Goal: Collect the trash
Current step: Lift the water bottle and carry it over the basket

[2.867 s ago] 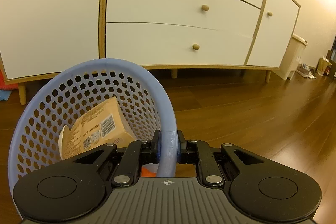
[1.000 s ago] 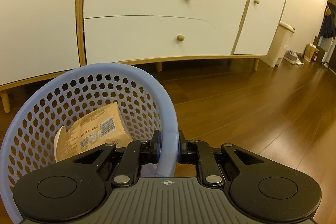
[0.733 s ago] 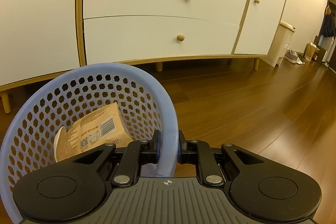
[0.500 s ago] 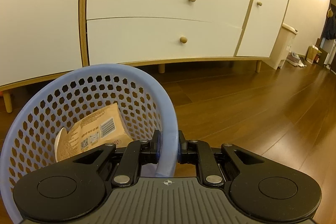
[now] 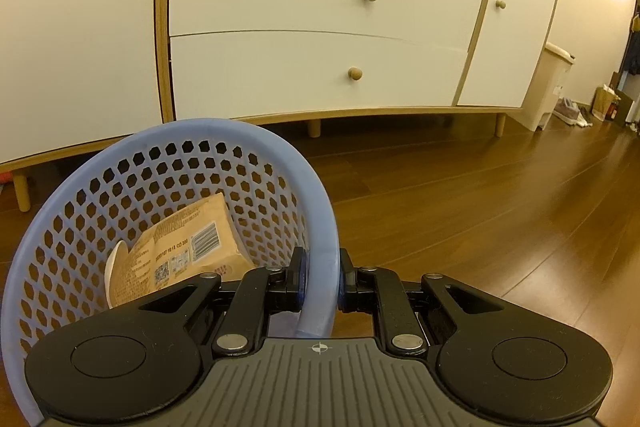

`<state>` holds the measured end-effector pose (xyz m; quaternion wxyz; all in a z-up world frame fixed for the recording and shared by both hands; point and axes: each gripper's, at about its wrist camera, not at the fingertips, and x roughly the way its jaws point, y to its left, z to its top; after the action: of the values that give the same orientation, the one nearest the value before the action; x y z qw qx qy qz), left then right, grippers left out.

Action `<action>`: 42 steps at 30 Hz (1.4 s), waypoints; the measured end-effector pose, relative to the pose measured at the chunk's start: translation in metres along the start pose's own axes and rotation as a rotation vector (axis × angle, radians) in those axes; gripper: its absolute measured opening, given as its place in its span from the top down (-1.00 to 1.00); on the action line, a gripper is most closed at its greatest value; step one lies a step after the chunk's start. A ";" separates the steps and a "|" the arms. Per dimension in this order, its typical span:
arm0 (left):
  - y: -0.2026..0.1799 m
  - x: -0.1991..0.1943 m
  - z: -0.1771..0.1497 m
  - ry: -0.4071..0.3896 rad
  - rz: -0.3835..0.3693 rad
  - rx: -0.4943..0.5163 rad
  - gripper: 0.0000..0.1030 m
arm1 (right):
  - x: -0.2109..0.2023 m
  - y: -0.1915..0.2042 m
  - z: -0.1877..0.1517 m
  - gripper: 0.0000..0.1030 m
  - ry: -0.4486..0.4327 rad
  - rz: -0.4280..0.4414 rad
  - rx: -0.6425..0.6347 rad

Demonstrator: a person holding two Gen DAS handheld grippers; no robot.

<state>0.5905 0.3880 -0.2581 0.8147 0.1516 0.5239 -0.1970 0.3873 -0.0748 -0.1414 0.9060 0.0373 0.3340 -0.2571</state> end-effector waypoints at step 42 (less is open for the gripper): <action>-0.034 -0.025 0.005 -0.093 -0.055 -0.291 -0.17 | 0.010 -0.002 0.005 0.80 -0.058 0.142 -0.133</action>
<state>0.5692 0.3602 -0.2343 0.8458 0.0085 0.5125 -0.1481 0.3956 -0.0825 -0.1434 0.9318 -0.0068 0.3203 -0.1704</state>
